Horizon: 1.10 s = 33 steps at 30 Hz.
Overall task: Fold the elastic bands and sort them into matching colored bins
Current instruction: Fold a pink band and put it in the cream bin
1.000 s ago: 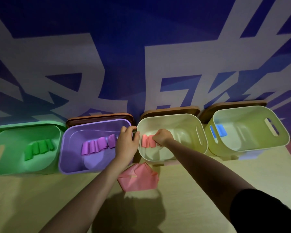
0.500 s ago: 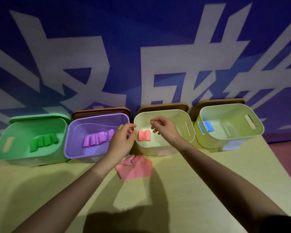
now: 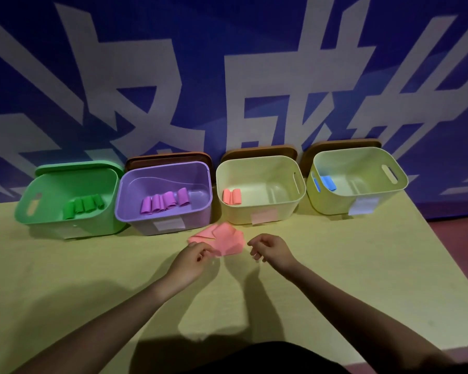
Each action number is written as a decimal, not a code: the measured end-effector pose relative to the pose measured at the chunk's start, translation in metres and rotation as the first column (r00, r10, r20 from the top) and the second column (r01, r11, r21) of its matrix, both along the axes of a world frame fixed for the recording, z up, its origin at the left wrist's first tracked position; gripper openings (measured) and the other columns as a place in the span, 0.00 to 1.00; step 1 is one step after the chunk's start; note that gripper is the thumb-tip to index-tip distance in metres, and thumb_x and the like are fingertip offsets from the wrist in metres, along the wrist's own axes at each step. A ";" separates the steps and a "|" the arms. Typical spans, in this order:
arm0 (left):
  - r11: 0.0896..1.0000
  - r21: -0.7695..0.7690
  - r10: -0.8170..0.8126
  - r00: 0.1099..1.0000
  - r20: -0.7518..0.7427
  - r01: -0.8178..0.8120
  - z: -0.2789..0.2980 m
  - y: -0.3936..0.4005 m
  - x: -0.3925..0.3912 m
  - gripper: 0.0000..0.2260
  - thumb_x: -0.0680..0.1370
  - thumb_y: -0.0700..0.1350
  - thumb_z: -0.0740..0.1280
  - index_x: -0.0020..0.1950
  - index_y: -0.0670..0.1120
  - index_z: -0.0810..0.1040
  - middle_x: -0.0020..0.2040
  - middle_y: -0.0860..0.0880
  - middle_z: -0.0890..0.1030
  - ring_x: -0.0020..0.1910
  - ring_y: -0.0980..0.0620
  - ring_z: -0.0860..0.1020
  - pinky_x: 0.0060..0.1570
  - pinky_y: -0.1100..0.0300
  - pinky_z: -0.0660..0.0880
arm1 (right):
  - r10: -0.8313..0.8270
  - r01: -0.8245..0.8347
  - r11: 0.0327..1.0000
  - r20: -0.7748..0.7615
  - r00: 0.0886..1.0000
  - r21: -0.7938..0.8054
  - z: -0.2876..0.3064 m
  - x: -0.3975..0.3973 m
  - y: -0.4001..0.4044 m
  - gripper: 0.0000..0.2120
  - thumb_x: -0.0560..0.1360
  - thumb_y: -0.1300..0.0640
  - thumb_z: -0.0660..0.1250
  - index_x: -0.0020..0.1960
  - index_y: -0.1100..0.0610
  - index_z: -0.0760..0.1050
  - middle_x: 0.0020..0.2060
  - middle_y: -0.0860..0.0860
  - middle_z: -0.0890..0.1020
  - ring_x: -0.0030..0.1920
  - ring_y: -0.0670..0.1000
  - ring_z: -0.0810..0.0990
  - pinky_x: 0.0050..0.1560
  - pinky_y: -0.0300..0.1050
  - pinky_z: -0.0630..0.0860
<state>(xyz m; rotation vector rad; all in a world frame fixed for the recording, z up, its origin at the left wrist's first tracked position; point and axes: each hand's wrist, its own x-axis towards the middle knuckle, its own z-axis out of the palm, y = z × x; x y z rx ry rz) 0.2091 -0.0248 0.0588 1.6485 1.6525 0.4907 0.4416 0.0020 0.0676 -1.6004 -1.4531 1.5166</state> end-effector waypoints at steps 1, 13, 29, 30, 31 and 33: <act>1.000 -0.010 0.018 0.999 -0.026 -0.018 -0.008 0.003 -0.001 0.09 0.77 0.36 0.63 0.49 0.47 0.80 0.42 0.55 0.77 0.41 0.56 0.75 0.39 0.68 0.68 | -0.029 0.029 0.999 0.001 1.000 -0.036 -0.007 -0.001 -0.001 0.07 0.77 0.63 0.62 0.48 0.62 0.79 0.36 0.53 0.81 0.34 0.49 0.76 0.31 0.34 0.70; 0.993 -0.118 -0.016 0.957 -0.291 -0.020 -0.068 0.043 0.011 0.19 0.74 0.47 0.60 0.63 0.43 0.78 0.61 0.42 0.76 0.62 0.40 0.71 0.63 0.55 0.63 | 0.006 0.017 0.997 0.308 0.951 -0.074 -0.057 -0.041 0.030 0.20 0.79 0.47 0.63 0.66 0.57 0.73 0.58 0.56 0.80 0.56 0.55 0.79 0.54 0.46 0.75; 0.995 -0.092 -0.008 0.941 -0.338 -0.025 -0.073 0.057 -0.011 0.03 0.75 0.45 0.68 0.43 0.48 0.80 0.50 0.46 0.77 0.48 0.44 0.76 0.46 0.56 0.74 | -0.005 0.035 0.995 0.303 0.953 -0.093 -0.062 -0.047 0.065 0.09 0.76 0.53 0.67 0.45 0.59 0.82 0.45 0.54 0.84 0.46 0.52 0.80 0.48 0.43 0.74; 0.997 -0.071 0.011 0.945 -0.326 -0.036 -0.073 0.056 -0.012 0.03 0.74 0.45 0.68 0.43 0.47 0.81 0.49 0.45 0.77 0.48 0.44 0.76 0.46 0.55 0.74 | -0.011 0.039 0.995 0.286 0.958 -0.093 -0.060 -0.046 0.063 0.09 0.76 0.53 0.68 0.41 0.56 0.81 0.41 0.52 0.84 0.43 0.52 0.80 0.48 0.46 0.76; 0.998 -0.039 0.041 0.949 -0.312 -0.056 -0.073 0.054 -0.012 0.03 0.74 0.44 0.68 0.43 0.46 0.81 0.49 0.45 0.76 0.49 0.43 0.76 0.46 0.55 0.74 | -0.017 0.043 0.995 0.268 0.963 -0.092 -0.057 -0.046 0.062 0.09 0.76 0.53 0.68 0.38 0.54 0.80 0.37 0.51 0.83 0.41 0.51 0.80 0.48 0.48 0.78; 0.997 0.029 0.082 0.949 -0.304 -0.076 -0.069 0.049 -0.013 0.04 0.73 0.42 0.68 0.45 0.43 0.81 0.51 0.46 0.74 0.51 0.45 0.74 0.46 0.57 0.71 | -0.044 0.062 0.995 0.223 0.974 -0.076 -0.051 -0.045 0.057 0.09 0.76 0.53 0.68 0.38 0.53 0.78 0.36 0.50 0.82 0.40 0.52 0.80 0.48 0.50 0.79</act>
